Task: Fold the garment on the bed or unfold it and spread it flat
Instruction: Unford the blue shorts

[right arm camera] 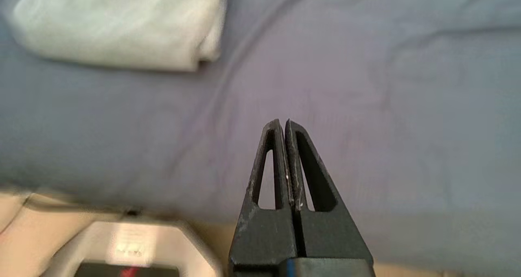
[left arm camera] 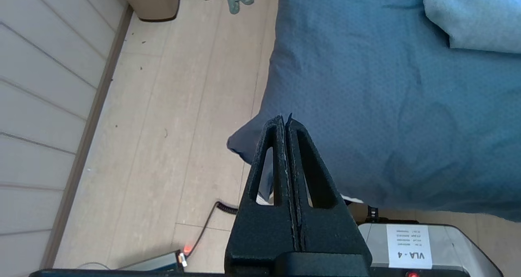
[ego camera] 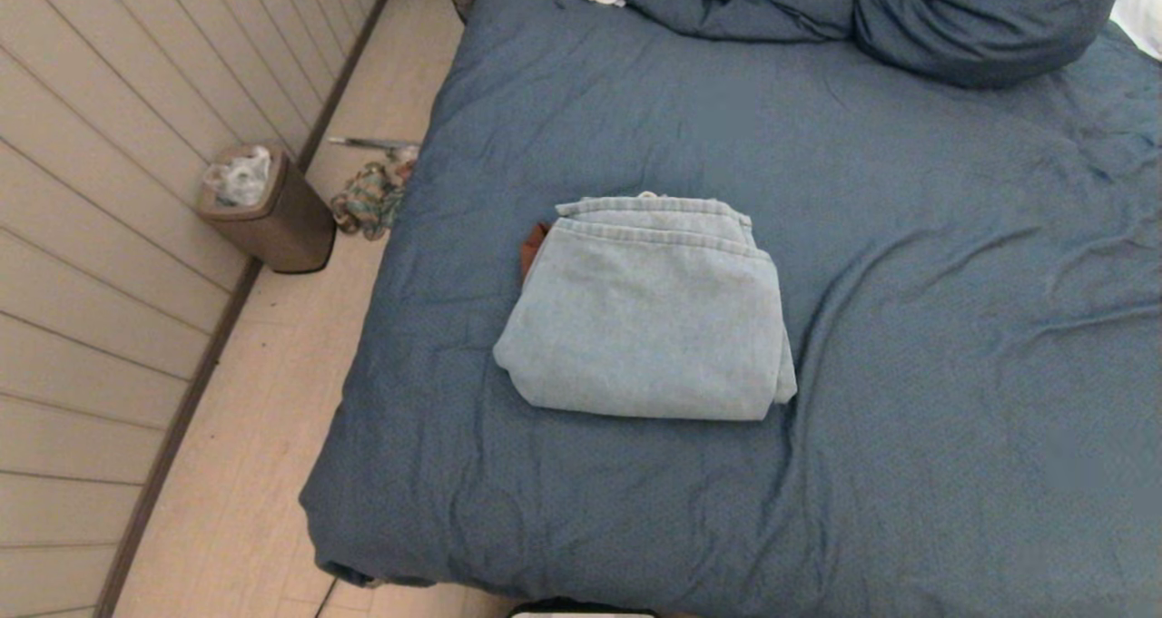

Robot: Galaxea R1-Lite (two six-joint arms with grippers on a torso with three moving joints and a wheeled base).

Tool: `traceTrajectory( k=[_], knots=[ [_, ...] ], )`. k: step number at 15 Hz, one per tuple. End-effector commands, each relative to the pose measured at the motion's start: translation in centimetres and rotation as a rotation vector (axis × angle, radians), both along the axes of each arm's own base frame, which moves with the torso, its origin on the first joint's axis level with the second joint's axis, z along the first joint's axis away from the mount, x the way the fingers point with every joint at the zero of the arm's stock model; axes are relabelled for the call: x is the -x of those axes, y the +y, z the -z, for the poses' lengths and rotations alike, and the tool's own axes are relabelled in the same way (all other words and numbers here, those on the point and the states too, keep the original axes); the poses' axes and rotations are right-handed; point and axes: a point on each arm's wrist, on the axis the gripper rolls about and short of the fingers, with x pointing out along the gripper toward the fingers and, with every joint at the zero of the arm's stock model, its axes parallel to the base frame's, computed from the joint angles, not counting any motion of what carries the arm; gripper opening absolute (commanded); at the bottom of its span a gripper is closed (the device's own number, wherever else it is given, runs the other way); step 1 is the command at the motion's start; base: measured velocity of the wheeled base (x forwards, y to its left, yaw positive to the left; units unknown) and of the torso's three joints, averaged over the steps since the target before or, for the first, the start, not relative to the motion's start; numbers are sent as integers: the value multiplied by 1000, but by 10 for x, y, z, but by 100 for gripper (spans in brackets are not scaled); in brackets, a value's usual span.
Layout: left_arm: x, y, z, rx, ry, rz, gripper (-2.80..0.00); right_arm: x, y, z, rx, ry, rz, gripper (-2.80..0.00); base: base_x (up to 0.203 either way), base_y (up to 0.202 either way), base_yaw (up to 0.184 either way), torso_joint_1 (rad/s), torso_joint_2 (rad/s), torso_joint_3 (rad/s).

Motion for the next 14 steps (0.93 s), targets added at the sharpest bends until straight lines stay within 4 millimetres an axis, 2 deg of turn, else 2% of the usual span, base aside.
traceTrajectory(
  k=[1, 2, 4, 6, 8, 10, 12, 14],
  knots=[
    [0, 0, 1, 0, 4, 0, -280, -15, 0, -51, -43, 84, -22, -280, 0, 0, 0, 0, 0, 0],
    [0, 0, 1, -2, 4, 0, -280, -27, 1, -70, -75, 124, -32, -280, 0, 0, 0, 0, 0, 0],
    [0, 0, 1, -2, 4, 0, -280, -62, 2, -108, -148, 214, -64, -280, 0, 0, 0, 0, 0, 0],
    [0, 0, 1, -2, 4, 1, -280, -107, 6, -129, -198, 333, -121, -280, 0, 0, 0, 0, 0, 0],
    [0, 0, 1, -2, 4, 0, -280, -165, 18, -128, -241, 506, -166, -280, 0, 0, 0, 0, 0, 0],
    [0, 0, 0, -7, 7, -1, -280, -217, 33, -117, -282, 653, -179, -280, 0, 0, 0, 0, 0, 0],
    [0, 0, 1, -26, 5, -1, -280, -255, 46, -105, -323, 749, -182, -280, 0, 0, 0, 0, 0, 0],
    [2, 0, -6, -31, -12, -5, -280, -277, 56, -96, -353, 788, -185, -280, 0, 0, 0, 0, 0, 0]
  ],
)
